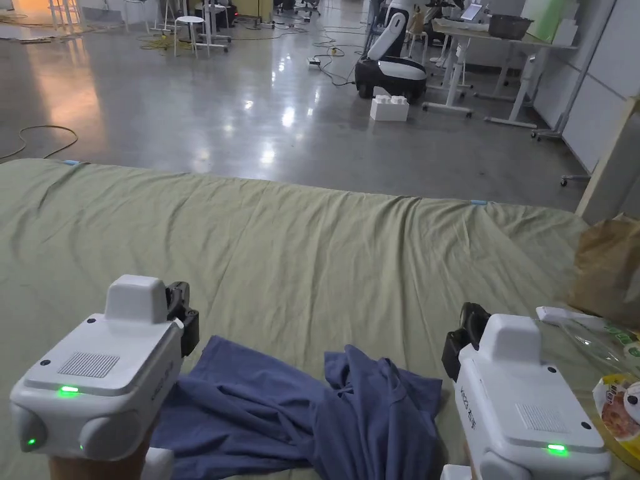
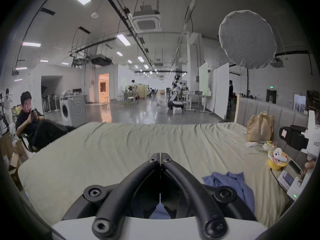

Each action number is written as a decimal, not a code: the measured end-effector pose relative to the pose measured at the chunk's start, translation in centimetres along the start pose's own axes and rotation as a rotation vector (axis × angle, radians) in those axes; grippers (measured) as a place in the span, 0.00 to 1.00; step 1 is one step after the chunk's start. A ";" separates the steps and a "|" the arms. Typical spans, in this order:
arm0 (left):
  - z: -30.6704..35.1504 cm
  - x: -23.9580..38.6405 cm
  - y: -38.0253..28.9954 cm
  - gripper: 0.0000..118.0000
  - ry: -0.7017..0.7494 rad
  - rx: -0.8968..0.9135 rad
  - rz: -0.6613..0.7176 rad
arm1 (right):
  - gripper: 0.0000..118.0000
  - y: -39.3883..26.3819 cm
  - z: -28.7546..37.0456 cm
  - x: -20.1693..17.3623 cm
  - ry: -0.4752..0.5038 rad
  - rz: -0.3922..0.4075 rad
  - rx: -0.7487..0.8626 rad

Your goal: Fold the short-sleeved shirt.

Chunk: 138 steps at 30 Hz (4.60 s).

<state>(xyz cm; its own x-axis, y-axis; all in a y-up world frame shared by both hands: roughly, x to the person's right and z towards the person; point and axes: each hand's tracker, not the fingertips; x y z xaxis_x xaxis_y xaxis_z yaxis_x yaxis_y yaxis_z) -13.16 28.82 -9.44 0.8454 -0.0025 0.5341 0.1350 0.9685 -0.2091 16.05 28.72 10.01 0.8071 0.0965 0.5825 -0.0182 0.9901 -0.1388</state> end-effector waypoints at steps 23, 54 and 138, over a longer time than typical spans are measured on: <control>-7.7 -6.1 -14.1 0.53 -0.011 -0.854 0.092 | 0.03 -3.3 -1.2 -1.2 0.029 0.024 -0.134; -4.5 -6.1 -12.8 0.04 -0.041 -0.657 0.087 | 0.29 -16.7 -20.1 3.2 0.220 0.030 -0.879; -14.4 -12.8 31.0 0.04 0.117 0.046 0.018 | 0.03 29.7 -17.7 6.0 -0.104 0.142 0.060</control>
<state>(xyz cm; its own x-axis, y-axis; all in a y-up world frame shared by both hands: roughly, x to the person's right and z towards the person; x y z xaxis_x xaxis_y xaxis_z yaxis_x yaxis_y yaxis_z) -12.32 55.26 -34.56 0.9025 -0.0112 0.4305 0.0972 0.9792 -0.1783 30.83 56.90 -4.76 0.7284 0.2422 0.6409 -0.1651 0.9699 -0.1789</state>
